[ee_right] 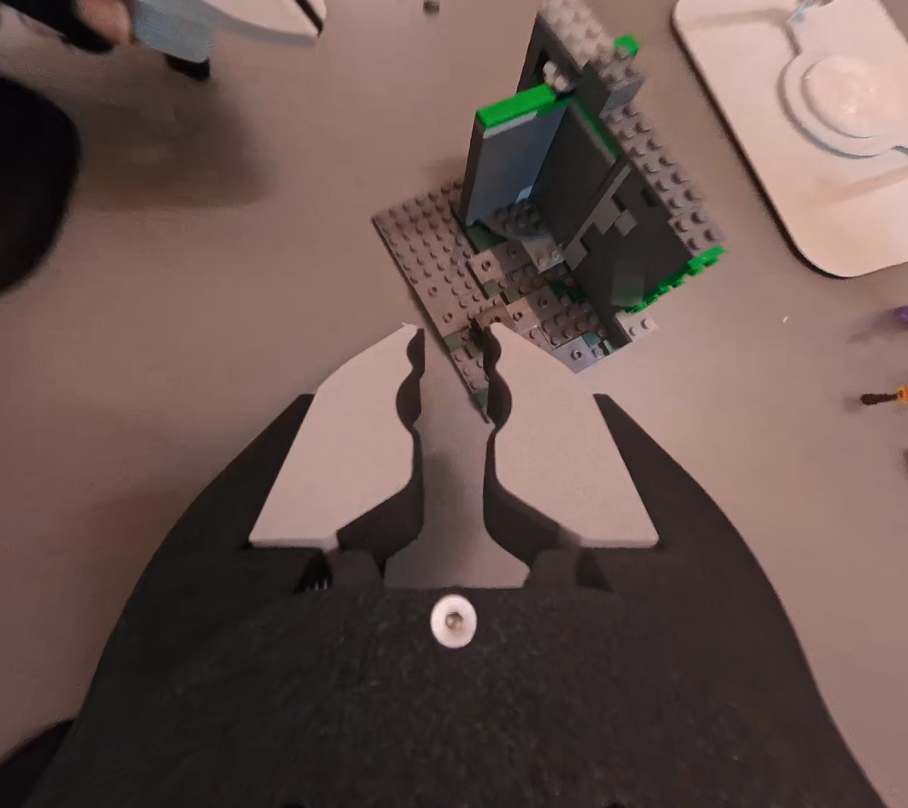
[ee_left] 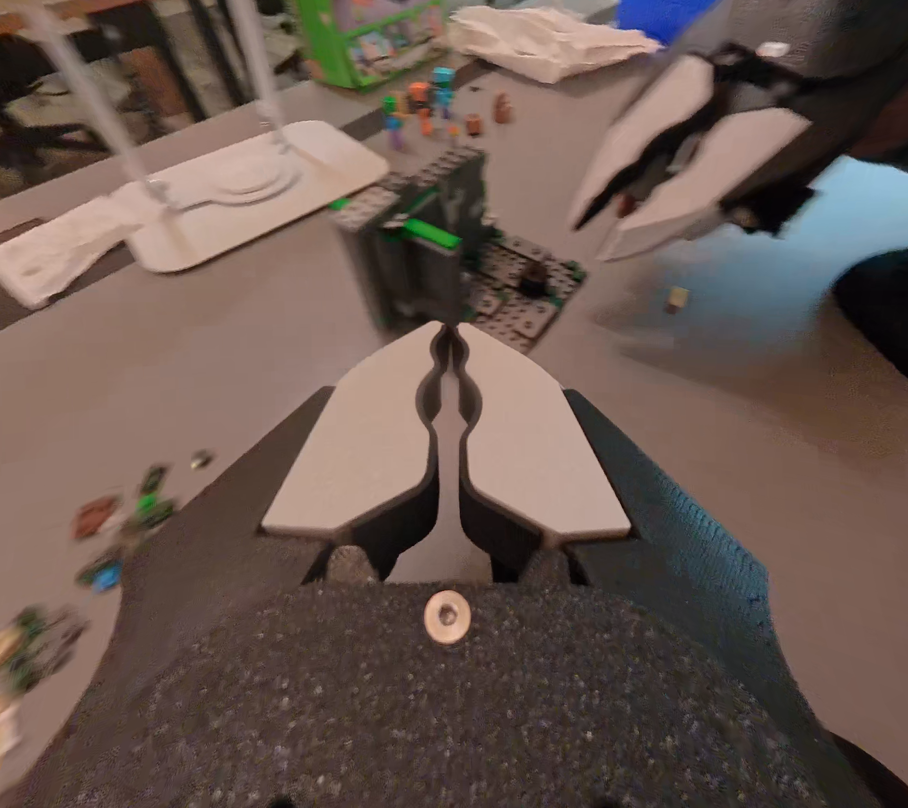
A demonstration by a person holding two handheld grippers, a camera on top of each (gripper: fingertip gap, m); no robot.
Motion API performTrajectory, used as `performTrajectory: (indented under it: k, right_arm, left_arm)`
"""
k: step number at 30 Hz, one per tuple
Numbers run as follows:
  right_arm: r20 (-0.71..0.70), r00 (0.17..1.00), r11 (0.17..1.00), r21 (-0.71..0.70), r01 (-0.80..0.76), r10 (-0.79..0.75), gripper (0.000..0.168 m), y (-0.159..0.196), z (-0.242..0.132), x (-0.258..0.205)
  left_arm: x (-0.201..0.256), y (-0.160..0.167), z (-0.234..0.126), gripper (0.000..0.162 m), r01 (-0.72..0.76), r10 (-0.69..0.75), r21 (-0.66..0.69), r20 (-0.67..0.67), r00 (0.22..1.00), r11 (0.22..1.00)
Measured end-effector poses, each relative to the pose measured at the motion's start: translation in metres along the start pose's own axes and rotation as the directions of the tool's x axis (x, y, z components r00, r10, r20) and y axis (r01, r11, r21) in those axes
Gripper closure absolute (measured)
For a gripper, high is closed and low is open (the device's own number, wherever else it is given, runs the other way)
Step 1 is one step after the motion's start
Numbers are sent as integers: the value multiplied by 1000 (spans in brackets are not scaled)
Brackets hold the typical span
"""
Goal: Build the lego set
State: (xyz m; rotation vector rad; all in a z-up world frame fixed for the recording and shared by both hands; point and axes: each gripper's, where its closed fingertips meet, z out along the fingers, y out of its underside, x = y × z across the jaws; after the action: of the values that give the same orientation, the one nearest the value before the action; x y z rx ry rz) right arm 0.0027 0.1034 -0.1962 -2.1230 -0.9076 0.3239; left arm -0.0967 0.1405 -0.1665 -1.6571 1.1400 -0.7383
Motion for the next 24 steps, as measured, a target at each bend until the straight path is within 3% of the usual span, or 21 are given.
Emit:
performTrajectory:
  k: [6, 10, 13, 16, 21, 24]
  right_arm:
    - [1, 981, 945, 265, -190, 196, 142, -17, -21, -11]
    - [15, 980, 930, 312, -193, 199, 144, -14, -22, -13]
    - [27, 981, 930, 314, -190, 192, 146, -12, -21, -12]
    - [41, 980, 929, 312, -196, 193, 148, -9, -19, -14]
    - [41, 982, 934, 305, -188, 185, 148, -5, -18, -16]
    - [43, 982, 934, 303, -190, 186, 149, -5, -18, -16]
  left_arm:
    - [-97, 10, -52, 156, 93, -63, -90, 293, 954, 992]
    - [-133, 32, -75, 147, 126, -35, -273, 316, 948, 954]
    - [-144, 46, -83, 148, 12, 106, -496, 210, 972, 868]
    - [-158, 64, -86, 151, -127, 219, -680, 52, 974, 722]
    - [-174, 92, -79, 153, -280, 224, -787, -184, 957, 550]
    - [-182, 103, -73, 152, -333, 202, -799, -266, 943, 500]
